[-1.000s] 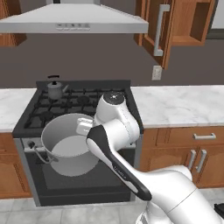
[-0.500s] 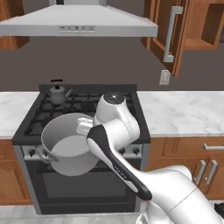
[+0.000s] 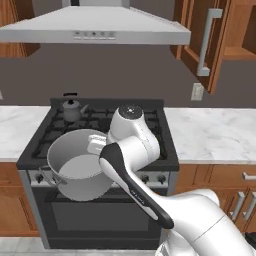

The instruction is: Pick the kettle from the cabinet and place it on a stove burner. Then pick the pot from the counter and place it on another stove burner. Finally, turn both burners on.

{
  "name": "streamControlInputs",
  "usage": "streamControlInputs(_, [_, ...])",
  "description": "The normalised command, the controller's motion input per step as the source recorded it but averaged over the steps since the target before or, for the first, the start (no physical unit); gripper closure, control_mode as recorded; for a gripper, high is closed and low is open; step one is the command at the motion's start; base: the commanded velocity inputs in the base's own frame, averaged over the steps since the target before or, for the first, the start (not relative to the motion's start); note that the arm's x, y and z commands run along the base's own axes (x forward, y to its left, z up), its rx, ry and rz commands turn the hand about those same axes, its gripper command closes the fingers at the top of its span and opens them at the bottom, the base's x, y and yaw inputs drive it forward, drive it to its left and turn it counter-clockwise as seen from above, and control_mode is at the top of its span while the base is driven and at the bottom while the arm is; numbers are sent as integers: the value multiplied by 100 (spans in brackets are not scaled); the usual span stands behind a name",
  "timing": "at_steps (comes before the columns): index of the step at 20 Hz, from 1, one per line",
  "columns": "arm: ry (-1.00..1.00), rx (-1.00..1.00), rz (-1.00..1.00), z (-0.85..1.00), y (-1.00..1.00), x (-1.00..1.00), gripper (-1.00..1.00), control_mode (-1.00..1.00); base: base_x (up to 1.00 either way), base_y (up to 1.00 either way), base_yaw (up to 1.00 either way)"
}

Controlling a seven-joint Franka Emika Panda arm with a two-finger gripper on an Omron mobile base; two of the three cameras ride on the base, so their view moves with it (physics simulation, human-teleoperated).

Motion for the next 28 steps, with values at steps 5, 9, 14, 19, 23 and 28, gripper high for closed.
streamControlInputs(5, [0, 0, 0, 0, 0, 0, 100, 100, 42, 23, 11])
streamControlInputs(9, [0, 0, 0, 0, 0, 0, 100, 100, 40, 25, 11])
streamControlInputs(14, [0, 0, 0, 0, 0, 0, 100, 100, 35, 23, 10])
streamControlInputs(19, [0, 0, 0, 0, 0, 0, 100, 100, 35, 23, 11])
streamControlInputs(23, [0, 0, 0, 0, 0, 0, 100, 100, 37, 21, 11])
streamControlInputs(28, [0, 0, 0, 0, 0, 0, 100, 100, 42, 15, 10])
